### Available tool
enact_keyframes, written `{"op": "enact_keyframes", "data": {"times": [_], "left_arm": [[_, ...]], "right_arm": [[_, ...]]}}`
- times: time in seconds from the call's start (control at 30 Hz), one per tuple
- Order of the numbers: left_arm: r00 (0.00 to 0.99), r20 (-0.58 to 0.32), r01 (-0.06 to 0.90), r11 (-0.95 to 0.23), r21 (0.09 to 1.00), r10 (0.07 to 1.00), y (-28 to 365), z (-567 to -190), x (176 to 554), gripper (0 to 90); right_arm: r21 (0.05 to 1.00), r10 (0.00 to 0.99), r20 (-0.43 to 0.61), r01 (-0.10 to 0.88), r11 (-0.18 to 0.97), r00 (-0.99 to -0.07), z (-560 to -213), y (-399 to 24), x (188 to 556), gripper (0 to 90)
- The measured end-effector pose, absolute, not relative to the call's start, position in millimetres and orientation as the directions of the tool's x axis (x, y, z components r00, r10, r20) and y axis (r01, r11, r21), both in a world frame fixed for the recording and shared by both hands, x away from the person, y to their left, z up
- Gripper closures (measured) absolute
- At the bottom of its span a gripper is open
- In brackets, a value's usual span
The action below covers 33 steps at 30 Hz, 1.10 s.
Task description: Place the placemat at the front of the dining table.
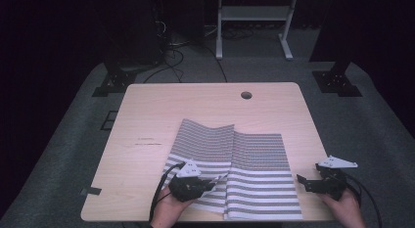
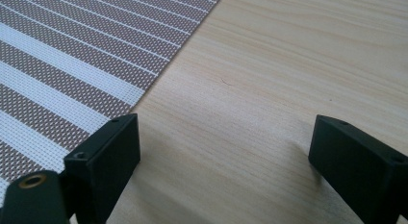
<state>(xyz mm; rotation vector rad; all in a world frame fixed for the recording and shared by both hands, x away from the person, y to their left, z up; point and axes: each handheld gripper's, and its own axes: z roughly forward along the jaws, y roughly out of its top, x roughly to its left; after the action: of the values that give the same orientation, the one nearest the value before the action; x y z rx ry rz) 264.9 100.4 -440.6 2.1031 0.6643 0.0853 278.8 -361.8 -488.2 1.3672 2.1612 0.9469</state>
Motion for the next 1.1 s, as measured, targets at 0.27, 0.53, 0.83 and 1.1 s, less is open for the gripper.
{"op": "enact_keyframes", "data": {"times": [0.27, 0.53, 0.83, 1.1], "left_arm": [[0.817, -0.223, 0.442, -0.329, 0.834, 0.532, 130.2, -423.9, 274.8, 84.8], [0.765, -0.249, 0.453, -0.223, 0.863, 0.594, 165.5, -413.9, 283.2, 84.8], [0.699, -0.233, 0.464, -0.18, 0.867, 0.676, 195.0, -414.5, 291.6, 84.8], [0.634, -0.181, 0.49, -0.209, 0.846, 0.752, 211.3, -425.1, 300.8, 84.5]], "right_arm": [[0.729, 0.901, 0.014, 0.621, 0.288, -0.434, -488.2, -361.8, 278.8, 9.5], [0.729, 0.9, 0.014, 0.621, 0.289, -0.435, -488.2, -361.8, 278.6, 9.5], [0.729, 0.897, 0.014, 0.618, 0.294, -0.443, -488.1, -362.1, 278.1, 9.4], [0.708, 0.896, 0.022, 0.64, 0.3, -0.444, -485.0, -362.5, 279.0, 9.9]]}}
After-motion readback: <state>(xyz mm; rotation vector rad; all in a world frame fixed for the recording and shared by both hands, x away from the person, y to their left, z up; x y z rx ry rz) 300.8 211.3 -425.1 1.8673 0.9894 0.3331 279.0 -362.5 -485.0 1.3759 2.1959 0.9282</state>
